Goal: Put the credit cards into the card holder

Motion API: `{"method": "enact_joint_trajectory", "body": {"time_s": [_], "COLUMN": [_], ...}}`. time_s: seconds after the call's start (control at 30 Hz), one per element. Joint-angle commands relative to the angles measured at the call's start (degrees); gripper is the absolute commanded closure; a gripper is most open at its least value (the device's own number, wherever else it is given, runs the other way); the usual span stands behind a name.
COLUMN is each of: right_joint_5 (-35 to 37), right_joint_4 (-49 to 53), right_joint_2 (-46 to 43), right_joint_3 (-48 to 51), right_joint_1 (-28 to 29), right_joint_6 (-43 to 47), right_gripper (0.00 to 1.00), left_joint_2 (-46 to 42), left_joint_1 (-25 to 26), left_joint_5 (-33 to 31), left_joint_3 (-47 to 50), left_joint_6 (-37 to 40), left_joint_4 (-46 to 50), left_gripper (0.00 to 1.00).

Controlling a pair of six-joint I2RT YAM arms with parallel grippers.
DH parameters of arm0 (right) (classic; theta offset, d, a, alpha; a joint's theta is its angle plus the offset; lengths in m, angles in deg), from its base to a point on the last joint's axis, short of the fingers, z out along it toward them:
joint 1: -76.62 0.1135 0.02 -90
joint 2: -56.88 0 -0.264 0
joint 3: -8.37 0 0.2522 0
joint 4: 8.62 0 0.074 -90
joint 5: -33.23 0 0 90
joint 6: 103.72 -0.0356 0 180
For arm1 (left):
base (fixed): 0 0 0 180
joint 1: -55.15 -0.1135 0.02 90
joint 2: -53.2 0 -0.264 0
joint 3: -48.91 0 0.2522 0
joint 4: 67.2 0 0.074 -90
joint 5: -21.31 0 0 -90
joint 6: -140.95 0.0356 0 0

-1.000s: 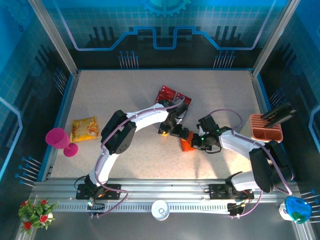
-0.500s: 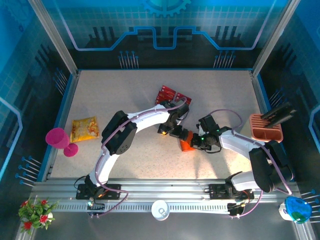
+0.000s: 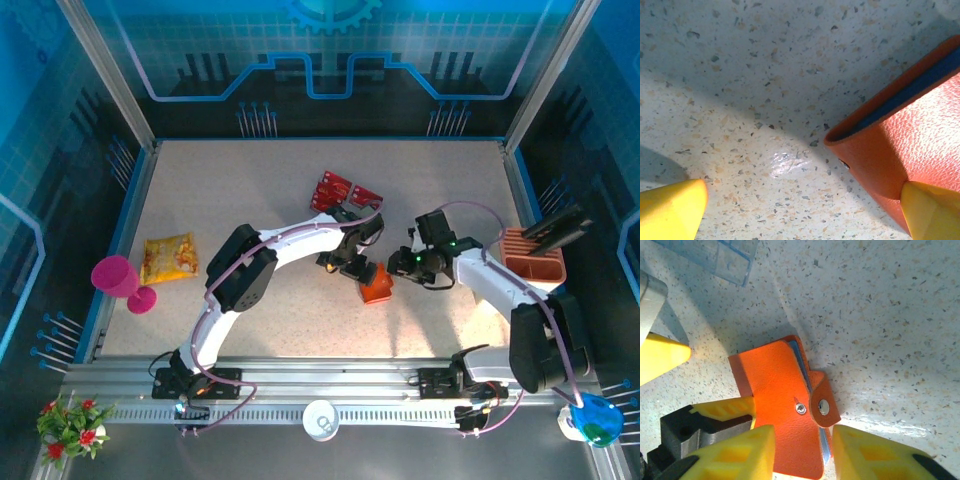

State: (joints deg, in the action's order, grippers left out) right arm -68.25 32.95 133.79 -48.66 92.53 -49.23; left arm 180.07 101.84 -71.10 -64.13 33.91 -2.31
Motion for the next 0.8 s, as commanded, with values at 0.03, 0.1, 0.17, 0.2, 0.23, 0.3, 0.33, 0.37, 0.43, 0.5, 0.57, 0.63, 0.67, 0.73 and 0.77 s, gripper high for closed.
{"method": "enact_joint_trajectory", "body": {"time_s": [0.03, 0.1, 0.17, 0.2, 0.23, 0.3, 0.33, 0.37, 0.43, 0.5, 0.57, 0.63, 0.67, 0.73, 0.77], "right_joint_5": [-0.63, -0.73, -0.81, -0.77, -0.68, -0.36, -0.35, -0.22, 0.28, 0.74, 1.0, 1.03, 0.98, 0.95, 0.94], "right_joint_4": [3.12, 3.22, 3.26, 3.31, 3.3, 3.22, 3.16, 3.04, 3.08, 3.15, 3.13, 3.04, 2.95, 2.94, 2.82], "right_joint_2": [3.32, 4.53, 5.84, 6.5, 7.04, 8.17, 8.62, 9.15, 10.04, 10.94, 11.76, 12.33, 12.69, 13.14, 13.33], "right_joint_3": [-2.48, -3.16, -3.84, -4.24, -4.53, -4.93, -5.16, -5.42, -6.07, -6.61, -6.83, -6.8, -6.8, -6.81, -6.78], "right_joint_1": [-0.61, -0.45, -0.24, -0.09, 0.07, 0.3, 0.39, 0.33, 0.29, 0.34, 0.33, 0.35, 0.31, 0.35, 0.31], "right_joint_6": [2.92, 3.7, 4.3, 4.68, 4.96, 5.44, 5.5, 5.76, 6.06, 6.37, 6.55, 6.72, 6.84, 7.03, 7.11], "right_gripper": [0.61, 0.61, 0.61, 0.61, 0.61, 0.62, 0.63, 0.64, 0.69, 0.76, 0.82, 0.86, 0.88, 0.9, 0.91], "left_joint_2": [3.33, 3.19, 3.04, 3.0, 2.96, 2.89, 2.82, 2.82, 2.75, 2.72, 2.69, 2.55, 2.59, 2.46, 2.42], "left_joint_1": [0.38, 0.32, 0.37, 0.39, 0.35, 0.4, 0.41, 0.42, 0.45, 0.49, 0.42, 0.47, 0.42, 0.42, 0.45], "left_joint_5": [-4.89, -4.8, -4.79, -4.78, -4.71, -4.68, -4.62, -4.59, -4.57, -4.44, -4.46, -4.45, -4.44, -4.45, -4.4], "left_joint_3": [1.97, 2.49, 2.84, 3.0, 3.15, 3.39, 3.46, 3.57, 3.81, 4.0, 4.18, 4.44, 4.53, 4.69, 4.71], "left_joint_6": [2.41, 2.27, 2.24, 2.14, 2.13, 2.09, 2.1, 2.02, 1.92, 1.83, 1.84, 1.8, 1.76, 1.74, 1.64], "left_joint_4": [5.07, 4.76, 4.58, 4.5, 4.32, 4.14, 4.14, 3.99, 3.84, 3.76, 3.7, 3.6, 3.53, 3.44, 3.33], "left_gripper": [0.01, 0.01, 0.01, 0.01, 0.01, 0.01, 0.01, 0.01, 0.01, 0.01, 0.01, 0.01, 0.01, 0.01, 0.01]}}
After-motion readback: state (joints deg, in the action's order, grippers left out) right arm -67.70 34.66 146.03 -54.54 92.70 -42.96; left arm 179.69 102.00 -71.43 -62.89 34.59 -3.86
